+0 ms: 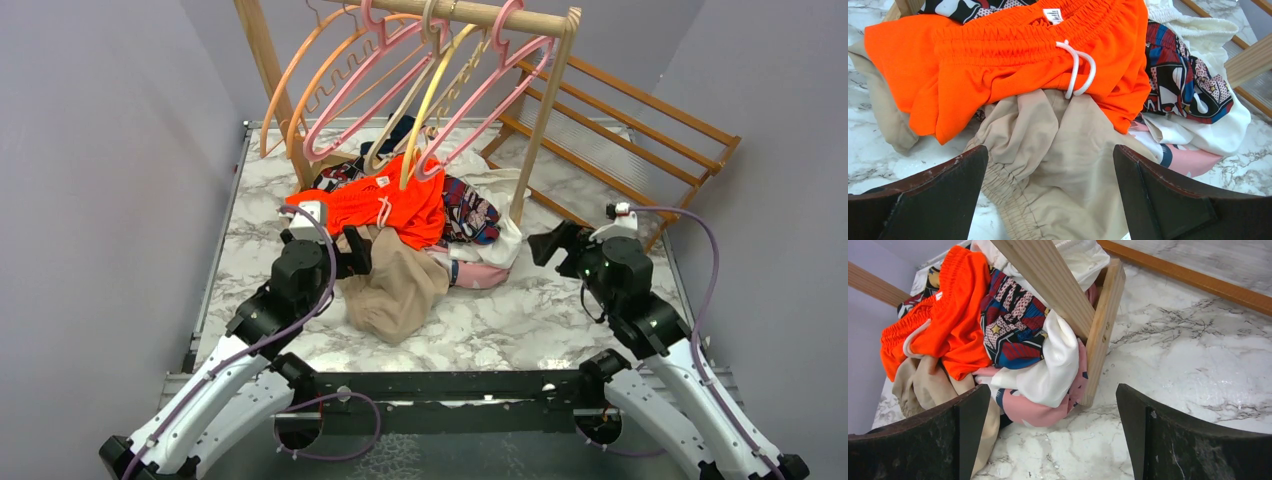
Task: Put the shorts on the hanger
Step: Adjust the shorts at the center of the board.
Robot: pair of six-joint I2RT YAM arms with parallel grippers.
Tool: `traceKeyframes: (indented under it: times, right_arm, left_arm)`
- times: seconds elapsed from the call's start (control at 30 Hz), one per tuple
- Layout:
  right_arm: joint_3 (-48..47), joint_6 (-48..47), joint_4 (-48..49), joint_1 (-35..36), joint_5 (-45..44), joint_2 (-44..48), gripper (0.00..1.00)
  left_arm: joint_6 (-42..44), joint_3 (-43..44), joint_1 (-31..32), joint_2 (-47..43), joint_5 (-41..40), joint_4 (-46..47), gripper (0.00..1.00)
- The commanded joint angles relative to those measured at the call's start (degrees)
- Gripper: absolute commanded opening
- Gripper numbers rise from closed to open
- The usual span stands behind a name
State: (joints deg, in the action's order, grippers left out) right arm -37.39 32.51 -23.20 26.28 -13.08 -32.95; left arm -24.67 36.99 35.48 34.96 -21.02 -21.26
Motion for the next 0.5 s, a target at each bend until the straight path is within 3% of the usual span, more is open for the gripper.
traceKeyframes:
  times: [0.0,0.23,0.47]
  right_arm:
    - [-0.56,-4.95,1.58,0.08,5.48,0.49,1.0]
    - [-1.09,-12.21,2.14,0.08,23.21,3.91,1.0]
    - [-4.13,-14.16,1.01,0.08,33.62,0.5,0.97]
  left_arm:
    - [-0.51,1.92,0.2,-1.1,-2.15,-0.52,0.99]
    - [2.22,0.15,0.2,-5.08,-1.16,-0.13,0.99]
    - [2.96,-0.09,0.21,-5.83,-0.57,0.08,0.99]
